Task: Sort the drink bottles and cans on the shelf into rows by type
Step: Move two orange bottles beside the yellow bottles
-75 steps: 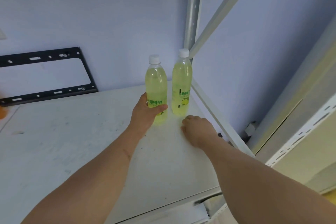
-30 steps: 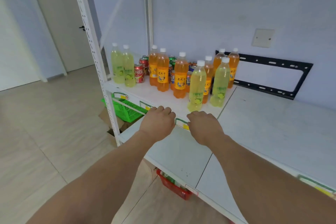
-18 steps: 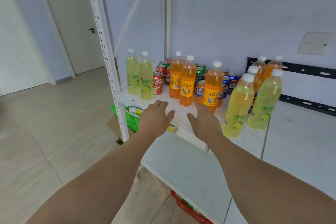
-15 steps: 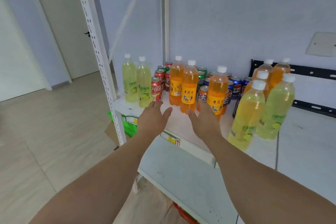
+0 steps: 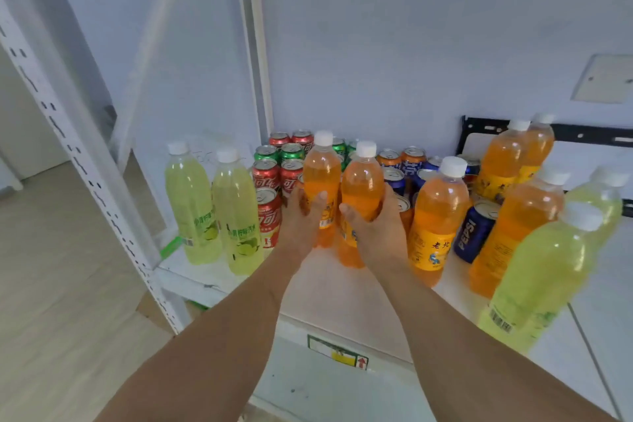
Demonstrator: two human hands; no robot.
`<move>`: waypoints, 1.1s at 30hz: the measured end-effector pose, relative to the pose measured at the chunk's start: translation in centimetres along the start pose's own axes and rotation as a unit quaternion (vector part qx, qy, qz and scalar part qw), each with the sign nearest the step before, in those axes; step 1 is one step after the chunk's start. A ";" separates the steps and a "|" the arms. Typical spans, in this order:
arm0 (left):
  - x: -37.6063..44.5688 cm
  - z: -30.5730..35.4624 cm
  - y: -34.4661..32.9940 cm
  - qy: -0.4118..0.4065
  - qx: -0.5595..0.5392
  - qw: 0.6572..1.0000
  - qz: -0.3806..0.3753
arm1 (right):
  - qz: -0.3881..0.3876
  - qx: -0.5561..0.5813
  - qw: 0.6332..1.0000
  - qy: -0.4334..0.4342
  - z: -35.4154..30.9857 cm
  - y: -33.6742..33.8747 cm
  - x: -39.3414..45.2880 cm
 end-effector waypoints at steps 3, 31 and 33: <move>1.7 -1.0 -0.3 -0.021 0.046 0.999 0.003 | 0.030 -0.017 0.999 -0.038 0.7 -1.1 0.1; -17.6 4.7 -3.9 0.039 -0.131 0.961 -0.242 | 0.187 0.087 0.970 -0.129 6.3 13.3 -18.7; -22.0 5.8 -5.8 0.056 -0.144 0.947 -0.282 | 0.194 0.094 0.967 -0.138 7.6 17.1 -21.5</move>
Point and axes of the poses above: each hand's wrist, its own x-axis towards the middle knuckle, its own y-axis out of the back of the hand, z = x × y, the point moved 5 cm from there along x, towards the middle knuckle, and after that the axes turned 7 degrees about -y, right-handed, at the moved point
